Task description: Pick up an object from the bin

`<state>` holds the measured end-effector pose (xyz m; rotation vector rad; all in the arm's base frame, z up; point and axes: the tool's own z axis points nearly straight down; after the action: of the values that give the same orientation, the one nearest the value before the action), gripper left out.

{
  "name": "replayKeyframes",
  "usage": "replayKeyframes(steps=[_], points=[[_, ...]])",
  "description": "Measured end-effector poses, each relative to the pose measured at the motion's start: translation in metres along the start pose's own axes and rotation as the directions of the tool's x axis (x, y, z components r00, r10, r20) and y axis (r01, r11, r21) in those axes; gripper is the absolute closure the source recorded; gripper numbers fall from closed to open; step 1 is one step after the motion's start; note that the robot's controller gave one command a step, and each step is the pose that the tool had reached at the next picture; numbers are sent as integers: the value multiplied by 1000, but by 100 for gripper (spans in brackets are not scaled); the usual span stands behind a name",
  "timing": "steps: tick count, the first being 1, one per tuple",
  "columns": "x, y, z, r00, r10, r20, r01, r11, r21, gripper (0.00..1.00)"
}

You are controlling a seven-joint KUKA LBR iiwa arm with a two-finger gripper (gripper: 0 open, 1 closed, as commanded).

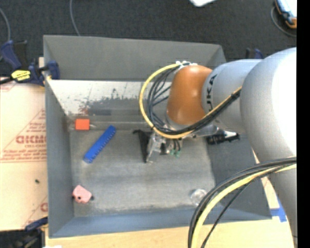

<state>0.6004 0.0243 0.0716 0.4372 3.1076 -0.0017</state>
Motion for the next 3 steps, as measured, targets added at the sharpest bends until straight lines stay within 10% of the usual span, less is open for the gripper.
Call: replayKeyframes(steps=[3], points=[[-19, -12, -12, 1000, -19, 9, 19, 1000, -2, 100]])
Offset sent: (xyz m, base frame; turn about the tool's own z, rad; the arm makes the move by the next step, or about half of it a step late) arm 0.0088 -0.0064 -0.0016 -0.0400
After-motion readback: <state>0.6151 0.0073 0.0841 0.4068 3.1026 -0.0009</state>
